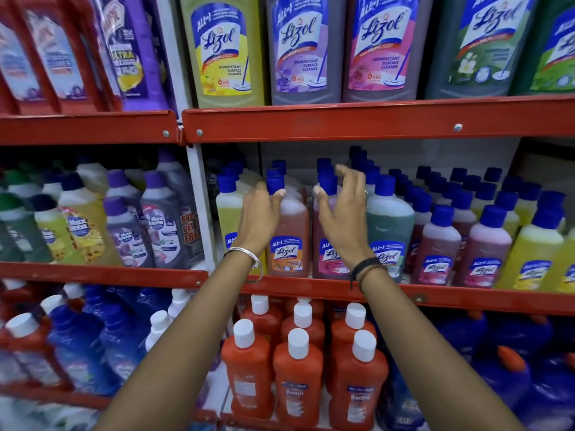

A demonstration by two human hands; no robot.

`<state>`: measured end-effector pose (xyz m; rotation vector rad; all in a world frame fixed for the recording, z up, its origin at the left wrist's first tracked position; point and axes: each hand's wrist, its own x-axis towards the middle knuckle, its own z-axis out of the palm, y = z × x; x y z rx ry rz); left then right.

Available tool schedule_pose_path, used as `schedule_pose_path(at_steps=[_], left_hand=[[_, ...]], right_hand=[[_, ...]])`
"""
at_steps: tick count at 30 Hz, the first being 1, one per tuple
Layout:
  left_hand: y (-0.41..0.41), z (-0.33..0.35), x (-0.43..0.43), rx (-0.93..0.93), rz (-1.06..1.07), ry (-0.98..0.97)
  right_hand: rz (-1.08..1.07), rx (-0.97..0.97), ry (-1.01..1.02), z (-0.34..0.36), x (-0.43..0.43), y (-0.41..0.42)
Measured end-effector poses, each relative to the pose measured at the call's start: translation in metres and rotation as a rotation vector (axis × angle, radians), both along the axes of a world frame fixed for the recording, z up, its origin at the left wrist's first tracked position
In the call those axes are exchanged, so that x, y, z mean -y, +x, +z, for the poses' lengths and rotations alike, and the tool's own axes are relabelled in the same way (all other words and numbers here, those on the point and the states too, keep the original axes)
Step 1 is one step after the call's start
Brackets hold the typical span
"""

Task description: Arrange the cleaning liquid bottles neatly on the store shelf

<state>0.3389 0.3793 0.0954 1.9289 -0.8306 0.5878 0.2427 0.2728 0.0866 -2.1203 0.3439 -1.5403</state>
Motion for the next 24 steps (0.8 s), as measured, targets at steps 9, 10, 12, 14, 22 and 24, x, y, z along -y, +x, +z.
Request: schedule_pose_path(at_steps=[9, 10, 12, 14, 22, 24], left_hand=[[0.053, -0.005, -0.043, -0.065, 0.202, -0.013], [0.056, -0.006, -0.044, -0.112, 0.168, 0.006], [0.058, -0.008, -0.045, -0.141, 0.126, 0.013], [0.058, -0.007, -0.046, -0.145, 0.110, 0.014], [0.053, -0.001, -0.052, -0.241, 0.062, 0.052], [0.034, -0.010, -0.055, -0.106, 0.114, 0.036]], right_hand=[[0.136, -0.321, 0.045, 0.012, -0.043, 0.051], [0.123, -0.354, 0.072, 0.010, -0.042, 0.054], [0.099, -0.355, 0.090, 0.006, -0.040, 0.057], [0.102, -0.346, 0.103, 0.006, -0.039, 0.058], [0.156, -0.355, 0.135, 0.001, -0.043, 0.049], [0.160, -0.335, 0.119, -0.004, -0.047, 0.031]])
